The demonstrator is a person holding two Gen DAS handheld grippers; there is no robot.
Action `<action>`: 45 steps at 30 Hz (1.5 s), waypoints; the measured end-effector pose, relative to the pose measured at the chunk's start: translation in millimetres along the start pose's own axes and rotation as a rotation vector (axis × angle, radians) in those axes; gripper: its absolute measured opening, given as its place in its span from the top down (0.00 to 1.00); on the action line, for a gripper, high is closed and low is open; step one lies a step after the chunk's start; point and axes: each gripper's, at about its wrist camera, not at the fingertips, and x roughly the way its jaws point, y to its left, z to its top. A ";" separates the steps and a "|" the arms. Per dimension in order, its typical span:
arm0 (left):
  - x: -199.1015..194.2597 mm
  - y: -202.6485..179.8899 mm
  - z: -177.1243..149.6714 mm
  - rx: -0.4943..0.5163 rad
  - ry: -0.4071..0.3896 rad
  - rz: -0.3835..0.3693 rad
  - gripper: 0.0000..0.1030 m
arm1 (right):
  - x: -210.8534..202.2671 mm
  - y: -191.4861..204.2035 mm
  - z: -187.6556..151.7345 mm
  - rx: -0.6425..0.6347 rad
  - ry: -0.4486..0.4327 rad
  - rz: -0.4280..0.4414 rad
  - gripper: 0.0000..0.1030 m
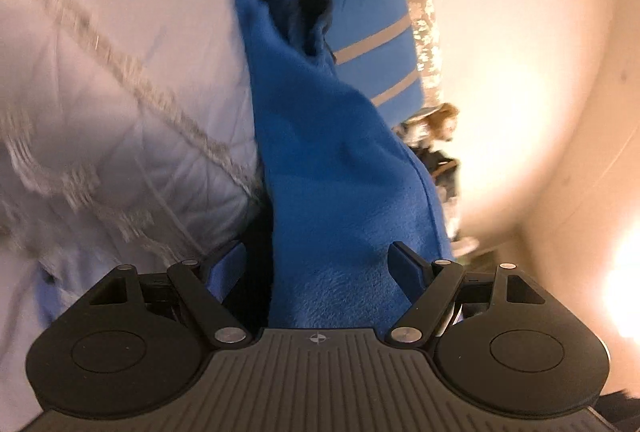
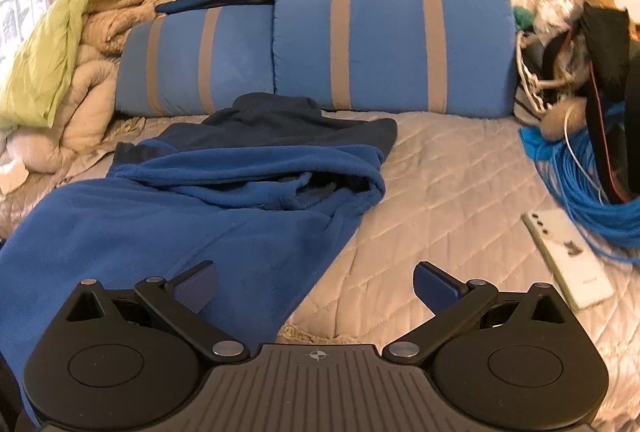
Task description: Fold clothes
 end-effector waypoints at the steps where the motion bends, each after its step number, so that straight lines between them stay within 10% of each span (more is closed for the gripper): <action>1: 2.0 4.7 -1.1 -0.021 0.007 -0.032 0.25 | -0.1 -2.9 -1.7 0.015 0.001 0.002 0.00; 3: 5.9 13.1 -3.4 -0.059 0.019 -0.094 0.26 | 0.4 -9.4 -7.3 0.055 0.006 0.014 0.00; 5: 7.9 12.9 -7.3 -0.079 0.026 -0.136 0.55 | 4.2 -15.8 -15.9 0.107 0.017 0.052 0.00; 10: -4.1 -17.0 -14.6 -0.097 -0.043 -0.012 0.88 | 13.7 -31.6 -37.2 0.238 0.043 0.148 0.00; 21: -17.2 -99.7 4.5 0.117 -0.133 0.397 0.90 | 45.9 -57.0 -96.6 0.538 0.089 0.448 0.00; 30: -6.8 -101.0 14.5 0.132 -0.127 0.506 0.90 | 83.8 -64.4 -159.1 0.785 0.090 0.802 0.02; 39: -13.0 -100.3 11.5 0.129 -0.126 0.479 0.90 | 89.9 -68.2 -209.9 1.027 -0.013 1.011 0.56; 42: -17.8 -101.6 8.7 0.124 -0.138 0.459 0.90 | 66.2 -72.6 -205.2 1.049 -0.079 0.964 0.89; 45: -28.6 -109.6 3.7 0.127 -0.164 0.423 0.90 | 35.3 -77.2 -192.8 1.044 -0.153 0.896 0.90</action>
